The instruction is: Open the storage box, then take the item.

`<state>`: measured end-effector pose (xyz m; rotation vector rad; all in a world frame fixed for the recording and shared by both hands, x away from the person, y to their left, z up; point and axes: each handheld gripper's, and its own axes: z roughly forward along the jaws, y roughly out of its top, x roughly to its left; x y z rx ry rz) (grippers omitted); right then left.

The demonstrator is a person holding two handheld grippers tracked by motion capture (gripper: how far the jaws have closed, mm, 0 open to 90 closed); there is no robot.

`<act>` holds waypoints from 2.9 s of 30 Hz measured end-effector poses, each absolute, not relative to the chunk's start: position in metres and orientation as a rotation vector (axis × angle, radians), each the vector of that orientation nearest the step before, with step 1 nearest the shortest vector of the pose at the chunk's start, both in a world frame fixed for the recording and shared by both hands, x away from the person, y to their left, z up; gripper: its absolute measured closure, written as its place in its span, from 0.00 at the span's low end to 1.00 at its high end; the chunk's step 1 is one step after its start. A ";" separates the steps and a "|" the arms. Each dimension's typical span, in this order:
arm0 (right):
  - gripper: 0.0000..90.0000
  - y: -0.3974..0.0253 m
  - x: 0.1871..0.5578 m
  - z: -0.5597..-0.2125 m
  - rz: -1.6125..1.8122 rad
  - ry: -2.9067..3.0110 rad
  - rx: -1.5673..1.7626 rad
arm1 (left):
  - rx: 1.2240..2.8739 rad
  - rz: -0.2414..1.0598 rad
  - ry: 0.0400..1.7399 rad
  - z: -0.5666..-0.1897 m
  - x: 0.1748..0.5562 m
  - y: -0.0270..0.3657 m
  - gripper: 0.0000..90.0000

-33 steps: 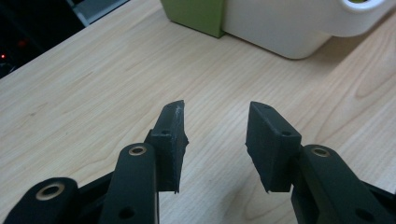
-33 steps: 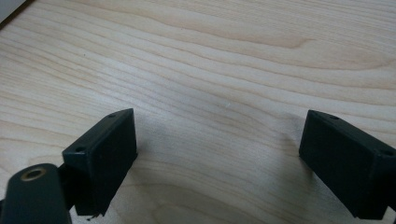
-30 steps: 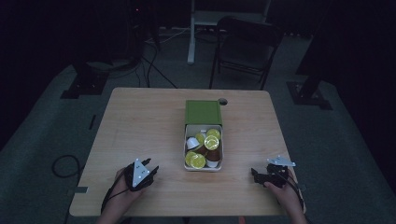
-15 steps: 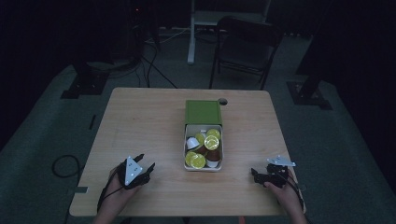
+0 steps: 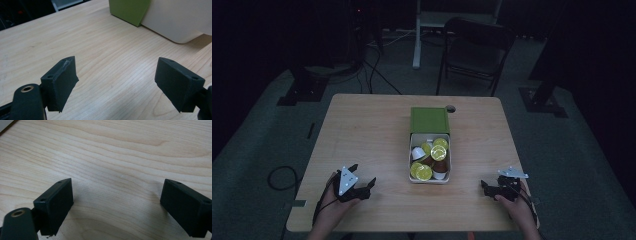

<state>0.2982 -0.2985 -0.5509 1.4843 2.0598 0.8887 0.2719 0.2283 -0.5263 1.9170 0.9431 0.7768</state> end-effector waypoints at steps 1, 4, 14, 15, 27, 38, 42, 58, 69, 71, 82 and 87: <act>0.12 -0.298 0.298 -0.551 0.889 2.060 1.485 | 1.923 0.772 0.946 -0.526 0.272 0.230 0.19; 0.12 -0.298 0.298 -0.551 0.889 2.060 1.485 | 1.928 0.746 0.953 -0.528 0.272 0.233 0.18; 0.12 -0.299 0.298 -0.551 0.889 2.060 1.484 | 1.954 0.707 0.993 -0.532 0.271 0.244 0.17; 0.12 -0.299 0.298 -0.551 0.889 2.060 1.485 | 1.929 0.709 1.050 -0.533 0.272 0.249 0.17; 0.12 -0.299 0.298 -0.551 0.889 2.060 1.485 | 1.929 0.690 1.164 -0.538 0.275 0.261 0.17; 0.12 -0.298 0.298 -0.551 0.888 2.061 1.484 | 1.980 0.658 1.182 -0.542 0.278 0.258 0.17; 0.12 -0.298 0.298 -0.551 0.888 2.061 1.484 | 2.005 0.663 1.209 -0.542 0.280 0.257 0.17; 0.12 -0.291 0.295 -0.544 0.912 2.070 1.500 | 2.037 0.565 1.327 -0.545 0.284 0.258 0.17; 0.14 -0.278 0.289 -0.516 0.948 2.058 1.521 | 2.036 0.566 1.326 -0.545 0.284 0.258 0.17; 0.14 -0.272 0.288 -0.505 0.975 2.048 1.500 | 2.037 0.566 1.326 -0.545 0.284 0.258 0.17; 0.14 -0.248 0.286 -0.473 1.072 2.005 1.427 | 2.036 0.566 1.326 -0.545 0.284 0.258 0.17; 0.14 -0.228 0.282 -0.459 1.099 2.022 1.350 | 2.037 0.566 1.326 -0.545 0.284 0.258 0.17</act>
